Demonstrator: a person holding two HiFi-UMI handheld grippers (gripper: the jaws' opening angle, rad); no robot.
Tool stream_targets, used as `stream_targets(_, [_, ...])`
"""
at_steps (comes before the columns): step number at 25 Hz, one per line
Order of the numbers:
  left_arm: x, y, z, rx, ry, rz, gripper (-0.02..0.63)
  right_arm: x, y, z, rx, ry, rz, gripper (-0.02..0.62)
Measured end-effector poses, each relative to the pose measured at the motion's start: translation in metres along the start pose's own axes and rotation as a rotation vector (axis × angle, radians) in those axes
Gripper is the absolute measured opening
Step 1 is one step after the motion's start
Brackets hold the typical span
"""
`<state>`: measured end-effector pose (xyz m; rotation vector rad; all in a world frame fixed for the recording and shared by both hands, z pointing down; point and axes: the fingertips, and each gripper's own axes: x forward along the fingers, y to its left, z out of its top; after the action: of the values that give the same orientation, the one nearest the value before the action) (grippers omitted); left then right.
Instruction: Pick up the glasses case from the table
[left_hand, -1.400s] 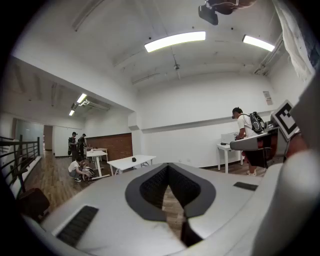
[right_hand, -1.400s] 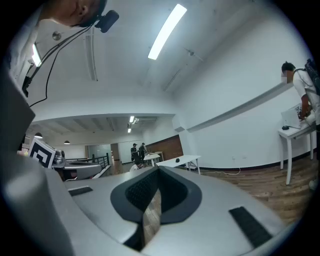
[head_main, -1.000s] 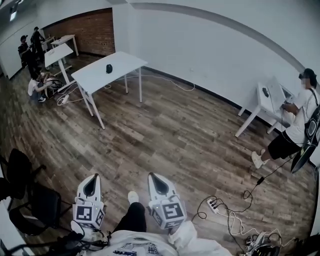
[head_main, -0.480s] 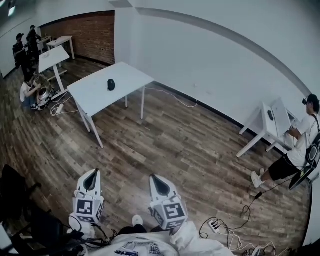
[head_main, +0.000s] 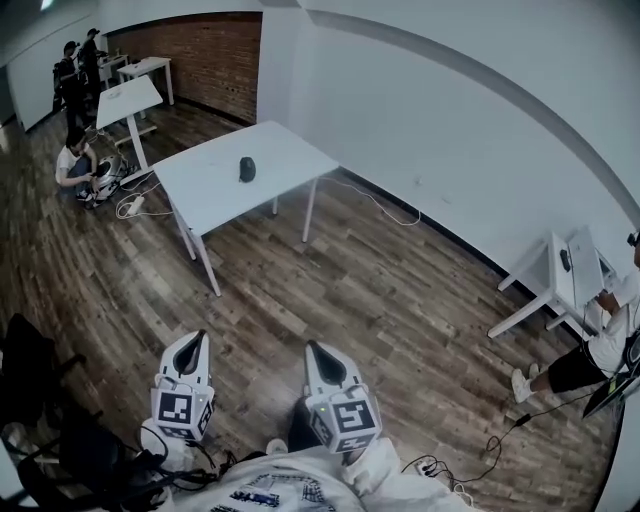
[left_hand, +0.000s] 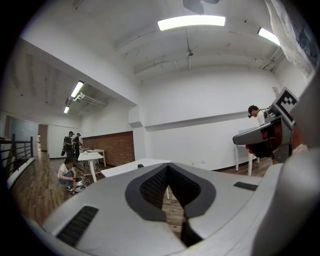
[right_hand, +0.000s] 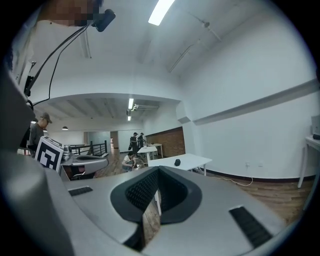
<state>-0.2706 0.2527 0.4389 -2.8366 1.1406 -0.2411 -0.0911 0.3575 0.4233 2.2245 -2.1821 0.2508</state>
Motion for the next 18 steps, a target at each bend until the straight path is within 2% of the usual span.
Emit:
stream_targets(6, [0.063,0.013,-0.001,0.033,0.034,0.029,0.014,0.064,-0.047,-0.004,0.033,-0.004,0.026,-0.006])
stream_targets(9, [0.106,0.021,-0.007,0.010,0.058,0.048,0.014,0.104,-0.078,-0.006,0.045,-0.007,0.034,-0.006])
stream_targets(12, [0.160,0.028,-0.006,-0.027,0.079,0.064,0.014,0.149,-0.112,0.003,0.056,-0.013,0.049,-0.006])
stream_targets(18, [0.279,0.035,0.012,-0.020,0.083,0.078,0.014,0.237,-0.191,0.023,0.079,-0.019,0.071,-0.006])
